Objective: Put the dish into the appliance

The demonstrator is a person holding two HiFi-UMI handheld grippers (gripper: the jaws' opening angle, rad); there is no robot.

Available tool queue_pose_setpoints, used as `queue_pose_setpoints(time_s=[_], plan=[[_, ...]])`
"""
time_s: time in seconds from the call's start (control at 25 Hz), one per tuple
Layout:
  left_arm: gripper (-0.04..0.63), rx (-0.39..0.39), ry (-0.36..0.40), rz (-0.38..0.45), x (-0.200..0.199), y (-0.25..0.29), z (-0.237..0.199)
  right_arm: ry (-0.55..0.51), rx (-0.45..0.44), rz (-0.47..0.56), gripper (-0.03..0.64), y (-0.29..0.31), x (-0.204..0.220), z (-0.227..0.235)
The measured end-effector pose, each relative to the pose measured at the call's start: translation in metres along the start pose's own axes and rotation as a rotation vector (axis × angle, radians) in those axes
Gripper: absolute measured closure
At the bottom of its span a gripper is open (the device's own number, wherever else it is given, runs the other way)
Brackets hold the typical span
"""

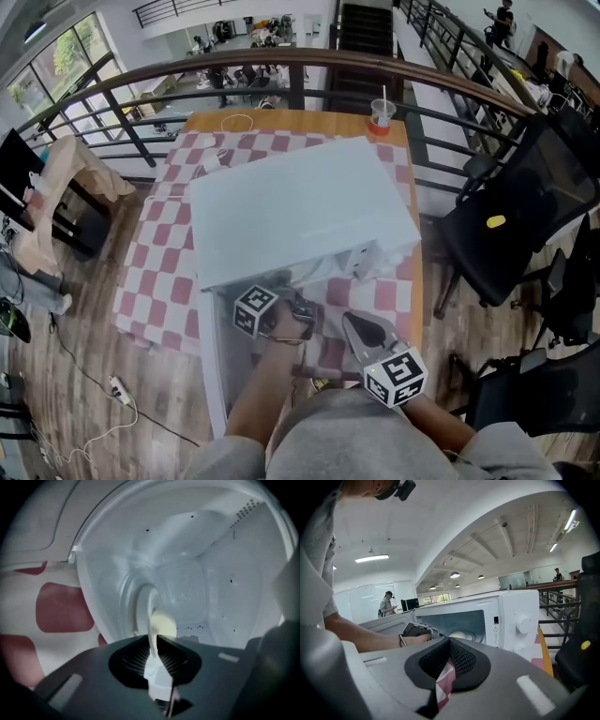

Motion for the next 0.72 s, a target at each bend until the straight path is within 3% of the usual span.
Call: queue_pose_setpoints(time_s=[0.12, 0.28, 0.52, 0.6, 0.72], plan=[[0.517, -0.046, 0.141, -0.035, -0.003, -0.002, 0.008, 0.001, 0.005, -0.001, 0.617, 0.000, -0.001, 0.002], [0.405, -0.085, 0.300, -0.085, -0.008, -0.003, 0.020, -0.002, 0.007, -0.008, 0.617, 0.001, 0.000, 0.002], [0.348, -0.138, 0.353, -0.156, -0.009, -0.011, 0.027, -0.022, 0.003, -0.015, 0.617, 0.001, -0.003, -0.001], [0.320, -0.138, 0.363, -0.164, -0.007, -0.013, 0.028, -0.029, 0.004, -0.019, 0.617, 0.000, -0.002, -0.001], [0.294, -0.112, 0.436, -0.168, 0.000, -0.015, 0.028, -0.027, 0.004, -0.025, 0.617, -0.003, 0.003, -0.002]])
Point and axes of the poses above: the fingertips, and each gripper's own axes: y forward along the fingers, z to its right, x out of its underside, the point moved 9 cm from there along -y, backward along the fingers, and after that the axes turned 11 degrees about -y, right-handed, at the moved point
